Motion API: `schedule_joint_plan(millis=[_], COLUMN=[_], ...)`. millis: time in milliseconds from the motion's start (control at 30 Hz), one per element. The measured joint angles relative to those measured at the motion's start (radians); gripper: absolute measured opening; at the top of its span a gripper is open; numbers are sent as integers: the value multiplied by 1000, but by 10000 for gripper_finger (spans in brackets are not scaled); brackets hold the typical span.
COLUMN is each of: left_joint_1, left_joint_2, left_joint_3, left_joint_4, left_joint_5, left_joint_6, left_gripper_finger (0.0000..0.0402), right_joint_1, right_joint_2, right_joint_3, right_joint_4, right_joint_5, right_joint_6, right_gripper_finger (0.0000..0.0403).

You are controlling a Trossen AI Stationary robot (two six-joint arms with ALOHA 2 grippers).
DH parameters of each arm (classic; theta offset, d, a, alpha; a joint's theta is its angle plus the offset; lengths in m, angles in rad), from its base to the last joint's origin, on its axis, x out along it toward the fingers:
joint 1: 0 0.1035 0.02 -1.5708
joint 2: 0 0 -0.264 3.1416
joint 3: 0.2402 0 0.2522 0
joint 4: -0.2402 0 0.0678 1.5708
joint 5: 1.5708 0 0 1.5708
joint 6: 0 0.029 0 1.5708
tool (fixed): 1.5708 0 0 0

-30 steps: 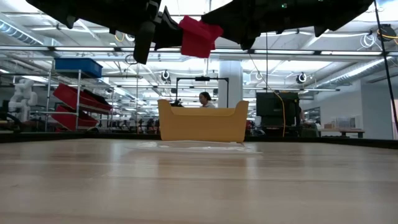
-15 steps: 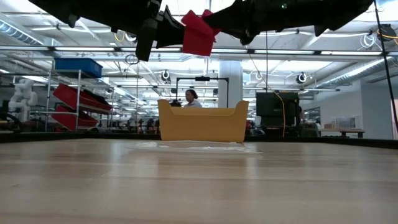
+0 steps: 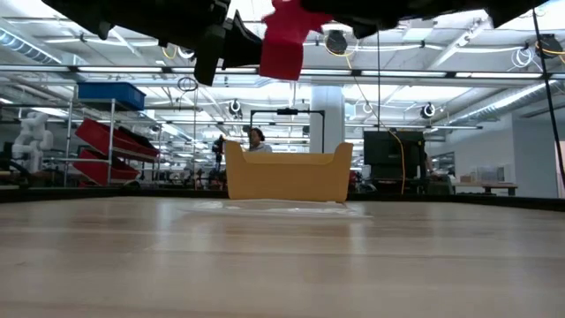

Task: Roll bandage
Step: Roll the red bandage

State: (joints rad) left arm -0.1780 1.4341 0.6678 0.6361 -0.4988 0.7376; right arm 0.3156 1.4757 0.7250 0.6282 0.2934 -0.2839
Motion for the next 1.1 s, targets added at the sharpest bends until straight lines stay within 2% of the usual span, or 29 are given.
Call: schedule_joint_plan(millis=[100, 267, 567, 667, 967, 1100], left_joint_1=[-2, -13, -21, -21, -26, -25], left_joint_2=[-11, -14, -15, -15, -15, -15], left_joint_3=[1, 1, 6, 18, 36, 45], left_joint_4=[7, 9, 74, 69, 66, 62], left_joint_5=[-1, 3, -14, -14, -30, -61], left_joint_6=[0, -26, 22, 40, 150, 187], left_gripper_finger=[13, 13, 13, 13, 13, 13], right_joint_1=[31, 35, 31, 27, 25, 48], right_joint_2=[0, 0, 0, 0, 0, 0], right_joint_3=[0, 0, 0, 0, 0, 0], right_joint_4=[-92, -175, -189, -187, -191, -199], right_joint_5=[64, 69, -126, -169, -166, -163], right_joint_6=[32, 85, 180, 222, 302, 317], right_gripper_finger=[0, 0, 6, 30, 152, 190])
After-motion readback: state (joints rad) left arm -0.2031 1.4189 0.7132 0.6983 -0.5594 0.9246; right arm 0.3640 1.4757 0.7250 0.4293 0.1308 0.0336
